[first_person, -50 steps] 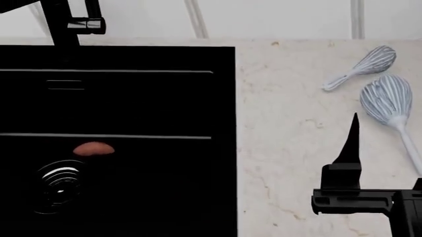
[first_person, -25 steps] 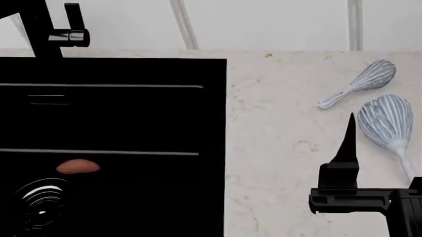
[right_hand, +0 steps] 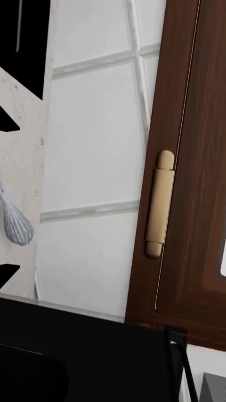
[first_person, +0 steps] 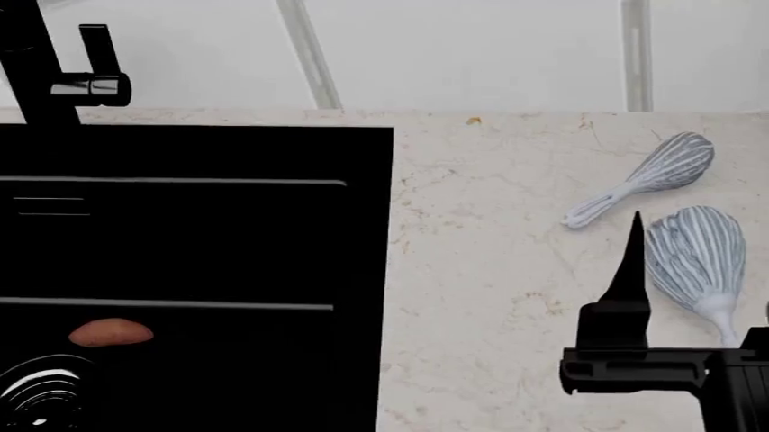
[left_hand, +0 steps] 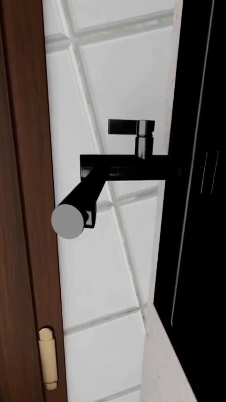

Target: Pick the whisk from the counter and place it in the sink

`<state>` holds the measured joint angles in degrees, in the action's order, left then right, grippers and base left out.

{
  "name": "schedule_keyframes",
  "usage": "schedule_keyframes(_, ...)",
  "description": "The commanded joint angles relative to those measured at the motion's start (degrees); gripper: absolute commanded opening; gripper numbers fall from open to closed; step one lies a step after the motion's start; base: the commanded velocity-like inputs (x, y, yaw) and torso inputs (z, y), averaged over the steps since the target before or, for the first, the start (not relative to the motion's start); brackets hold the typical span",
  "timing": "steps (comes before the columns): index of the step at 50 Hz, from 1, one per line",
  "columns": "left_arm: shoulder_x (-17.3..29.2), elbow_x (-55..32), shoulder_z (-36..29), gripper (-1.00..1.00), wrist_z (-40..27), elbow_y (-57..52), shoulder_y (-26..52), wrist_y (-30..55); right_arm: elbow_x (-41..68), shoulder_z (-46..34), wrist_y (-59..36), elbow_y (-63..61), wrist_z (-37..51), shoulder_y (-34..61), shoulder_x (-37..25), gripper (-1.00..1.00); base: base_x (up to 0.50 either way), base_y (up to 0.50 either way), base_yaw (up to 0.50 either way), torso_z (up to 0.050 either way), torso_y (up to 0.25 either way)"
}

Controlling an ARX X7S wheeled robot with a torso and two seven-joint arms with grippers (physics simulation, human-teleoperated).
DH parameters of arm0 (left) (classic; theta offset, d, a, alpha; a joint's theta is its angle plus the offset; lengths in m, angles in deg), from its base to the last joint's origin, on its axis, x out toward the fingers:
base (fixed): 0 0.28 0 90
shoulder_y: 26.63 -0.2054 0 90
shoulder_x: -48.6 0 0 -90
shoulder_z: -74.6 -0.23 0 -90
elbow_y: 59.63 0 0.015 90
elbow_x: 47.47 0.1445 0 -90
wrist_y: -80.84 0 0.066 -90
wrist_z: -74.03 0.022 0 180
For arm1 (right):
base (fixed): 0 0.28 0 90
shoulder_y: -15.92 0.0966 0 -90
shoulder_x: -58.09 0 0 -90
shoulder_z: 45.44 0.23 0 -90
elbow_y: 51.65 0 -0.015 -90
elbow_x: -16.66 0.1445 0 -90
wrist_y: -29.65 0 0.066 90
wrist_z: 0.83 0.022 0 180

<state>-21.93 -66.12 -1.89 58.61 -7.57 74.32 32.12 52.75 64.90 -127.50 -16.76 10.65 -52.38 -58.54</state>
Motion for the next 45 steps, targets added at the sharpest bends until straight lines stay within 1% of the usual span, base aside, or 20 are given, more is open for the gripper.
schedule_keyframes(1,0.02,-0.46,0.27,1.00,-0.13,0.16,-0.21,0.07,0.00,-0.80,1.35,0.08,0.10,-0.81,-0.50,1.00,0.00,0.00,0.00,0.000,0.000)
schedule_keyframes(10,0.13,-0.53,0.18,1.00,0.00,0.13,-0.20,-0.01,0.11,-0.75,1.59,0.15,0.02,-0.94,-0.52,1.00,0.00,0.00,0.00,0.000,0.000)
schedule_keyframes(11,-7.80,10.78,3.96,1.00,11.03,-0.92,2.06,2.91,-21.86,-1.35,6.99,-3.05,-18.23,2.16,8.91,1.00,0.00,0.00,0.00,0.000,0.000)
schedule_keyframes(12,-7.64,10.78,3.92,1.00,10.98,-1.09,2.11,3.34,-21.72,-1.20,-1.61,-3.20,-18.14,2.47,8.74,1.00,0.00,0.00,0.00,0.000,0.000)
schedule_keyframes(13,-7.69,10.61,4.22,1.00,10.86,-1.33,2.28,3.66,-21.54,-1.15,-5.67,-3.26,-18.25,2.54,8.60,1.00,0.00,0.00,0.00,0.000,0.000)
schedule_keyframes(25,-7.73,10.11,4.47,1.00,10.46,-0.46,2.57,3.02,-20.60,-2.30,-6.88,-2.61,-17.80,2.64,6.91,1.00,0.00,0.00,0.00,0.000,0.000)
schedule_keyframes(35,-7.89,9.65,4.77,1.00,10.12,-0.23,2.31,2.43,-18.61,0.03,-13.80,-1.74,-18.67,5.16,6.09,1.00,0.00,0.00,0.00,0.000,0.000)
schedule_keyframes(45,-7.89,9.20,5.25,1.00,9.92,0.24,1.81,1.75,-16.89,1.78,-18.68,0.88,-21.50,6.19,1.27,1.00,0.00,0.00,0.00,0.000,0.000)
